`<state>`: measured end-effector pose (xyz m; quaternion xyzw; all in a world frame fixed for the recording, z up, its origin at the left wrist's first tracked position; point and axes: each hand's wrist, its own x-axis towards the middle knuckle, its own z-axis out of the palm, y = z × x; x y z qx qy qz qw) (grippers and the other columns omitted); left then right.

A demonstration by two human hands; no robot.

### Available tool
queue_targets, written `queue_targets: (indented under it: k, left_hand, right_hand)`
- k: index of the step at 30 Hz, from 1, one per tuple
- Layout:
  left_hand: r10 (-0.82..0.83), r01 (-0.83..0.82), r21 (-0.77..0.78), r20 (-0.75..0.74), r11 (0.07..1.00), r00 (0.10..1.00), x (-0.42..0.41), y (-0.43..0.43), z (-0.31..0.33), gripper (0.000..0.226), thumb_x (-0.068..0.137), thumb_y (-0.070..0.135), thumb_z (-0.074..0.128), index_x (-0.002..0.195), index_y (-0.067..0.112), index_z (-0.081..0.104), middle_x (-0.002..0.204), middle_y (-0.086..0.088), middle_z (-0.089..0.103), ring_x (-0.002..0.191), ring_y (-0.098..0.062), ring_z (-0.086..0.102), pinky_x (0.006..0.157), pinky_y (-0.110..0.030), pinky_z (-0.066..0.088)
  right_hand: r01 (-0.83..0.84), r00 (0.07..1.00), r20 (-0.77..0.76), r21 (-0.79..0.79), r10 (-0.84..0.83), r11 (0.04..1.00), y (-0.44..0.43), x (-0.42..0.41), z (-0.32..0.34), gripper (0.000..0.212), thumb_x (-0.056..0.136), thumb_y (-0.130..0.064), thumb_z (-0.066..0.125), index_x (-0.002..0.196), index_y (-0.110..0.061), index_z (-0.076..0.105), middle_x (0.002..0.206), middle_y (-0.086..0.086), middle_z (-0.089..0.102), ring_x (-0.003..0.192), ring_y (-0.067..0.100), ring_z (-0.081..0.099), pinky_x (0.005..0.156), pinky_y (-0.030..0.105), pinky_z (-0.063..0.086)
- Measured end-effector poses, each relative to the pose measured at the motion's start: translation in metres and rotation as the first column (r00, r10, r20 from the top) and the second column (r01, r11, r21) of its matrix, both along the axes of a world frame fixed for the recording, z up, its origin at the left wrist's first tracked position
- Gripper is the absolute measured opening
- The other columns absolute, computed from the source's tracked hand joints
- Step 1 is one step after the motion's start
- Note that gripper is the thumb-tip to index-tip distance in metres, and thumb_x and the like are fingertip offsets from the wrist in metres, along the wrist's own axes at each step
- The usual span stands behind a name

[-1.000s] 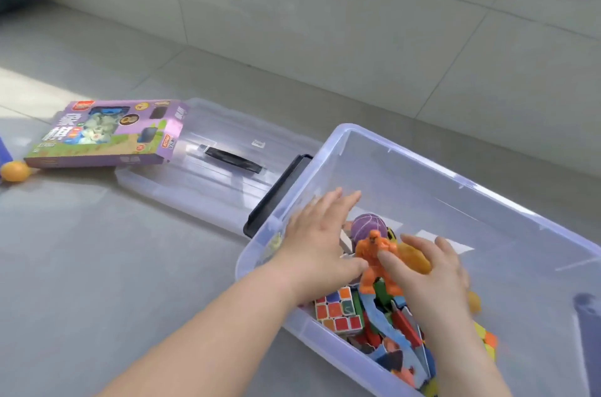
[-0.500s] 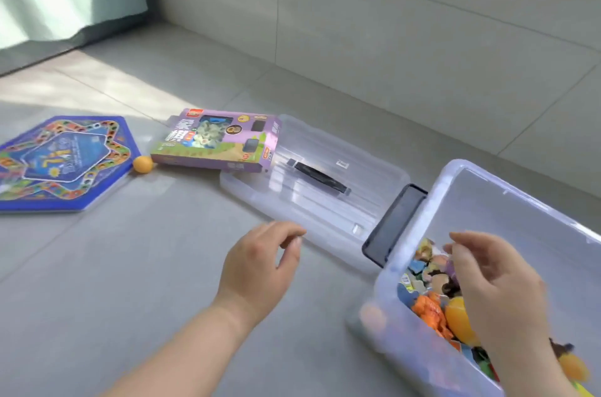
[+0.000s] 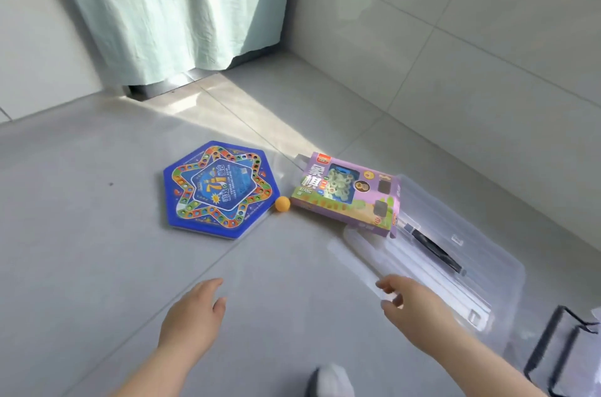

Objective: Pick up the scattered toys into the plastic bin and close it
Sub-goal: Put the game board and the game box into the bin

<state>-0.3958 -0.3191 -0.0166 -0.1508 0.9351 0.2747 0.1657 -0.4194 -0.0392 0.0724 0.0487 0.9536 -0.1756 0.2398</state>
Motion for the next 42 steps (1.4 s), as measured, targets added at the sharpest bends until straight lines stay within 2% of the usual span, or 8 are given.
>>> queue_targets:
  k: [8,13,19,27,31,33,36,42]
  left_hand:
    - [-0.062,0.096,-0.187,0.175,0.978,0.983,-0.094,-0.047,-0.051,0.055,0.097,0.032,0.031,0.145,0.023,0.005,0.157,0.002,0.002,0.142,-0.016,0.02,0.109,-0.028,0.027]
    - [-0.13,0.179,-0.249,0.201,0.952,0.971,-0.127,-0.066,-0.077,0.064,0.096,0.038,0.033,0.146,0.024,-0.005,0.157,0.004,-0.005,0.144,-0.014,0.01,0.113,-0.027,0.02]
    - [-0.238,0.315,-0.281,0.275,0.907,0.931,-0.154,-0.065,-0.097,0.071,0.095,0.043,0.031,0.144,0.021,-0.015,0.154,0.003,-0.019,0.144,-0.015,-0.014,0.118,-0.032,0.002]
    - [-0.215,0.279,-0.235,0.265,0.931,0.94,-0.154,-0.068,-0.097,0.073,0.093,0.047,0.034,0.144,0.022,-0.013,0.154,0.004,-0.02,0.143,-0.015,-0.015,0.118,-0.032,0.001]
    - [-0.249,0.271,-0.239,0.121,0.932,0.961,-0.124,-0.072,-0.101,0.062,0.077,0.048,0.044,0.13,0.015,0.048,0.141,-0.002,0.04,0.13,-0.025,0.04,0.093,-0.035,0.048]
    - [-0.225,0.209,-0.252,-0.033,0.945,0.974,-0.101,-0.075,-0.111,0.05,0.066,0.05,0.038,0.097,0.023,0.068,0.106,0.003,0.071,0.106,-0.015,0.049,0.066,-0.028,0.057]
    - [0.227,-0.229,0.013,-0.188,0.973,0.955,-0.09,-0.073,-0.107,0.026,0.083,0.026,0.053,0.094,0.013,0.072,0.113,-0.005,0.068,0.109,-0.02,0.054,0.08,-0.034,0.052]
    - [0.838,-0.809,0.39,0.148,0.439,0.525,-0.115,-0.083,-0.104,0.024,0.084,0.009,0.061,0.104,0.01,0.049,0.103,-0.01,0.058,0.101,-0.034,0.059,0.087,-0.04,0.046]
  right_hand:
    - [-0.249,0.968,0.048,0.133,0.245,0.959,-0.057,-0.103,-0.109,0.045,0.093,-0.019,0.045,0.137,-0.027,0.038,0.146,-0.008,0.033,0.134,0.011,0.034,0.106,0.021,0.031]
    - [-0.447,0.828,-0.164,0.386,0.536,0.807,-0.112,-0.174,-0.165,0.067,0.013,-0.026,0.091,0.079,-0.026,0.076,0.093,0.002,0.075,0.081,0.021,0.073,0.063,0.031,0.058]
    - [-0.644,0.718,0.034,0.41,0.695,0.646,-0.138,-0.212,-0.176,0.062,0.097,-0.014,0.035,0.148,-0.009,-0.001,0.157,0.012,-0.006,0.145,0.031,-0.01,0.117,0.042,-0.005]
    - [-0.662,0.704,0.005,0.37,0.711,0.652,-0.145,-0.22,-0.18,0.043,0.095,-0.01,0.038,0.137,-0.007,0.029,0.142,0.009,0.035,0.132,0.029,0.031,0.109,0.034,0.025]
    - [-0.371,0.88,-0.305,0.034,0.363,0.928,-0.149,-0.208,-0.183,0.029,0.086,-0.01,0.056,0.114,-0.005,0.051,0.117,0.008,0.05,0.109,0.024,0.052,0.087,0.028,0.041]
    - [-0.087,0.976,-0.212,-0.211,0.041,0.974,-0.153,-0.2,-0.178,0.023,0.087,-0.011,0.057,0.107,-0.009,0.046,0.112,0.001,0.041,0.1,0.012,0.044,0.073,0.022,0.042]
    - [0.295,0.952,0.038,-0.391,-0.304,0.872,-0.162,-0.197,-0.182,0.016,0.087,-0.015,0.058,0.09,-0.013,0.042,0.106,-0.002,0.044,0.096,0.012,0.046,0.058,0.023,0.046]
    - [0.498,0.853,0.349,-0.322,-0.388,0.805,-0.175,-0.204,-0.185,0.034,0.093,-0.02,0.048,0.126,-0.012,0.045,0.12,0.005,0.057,0.084,0.017,0.058,0.049,0.023,0.045]
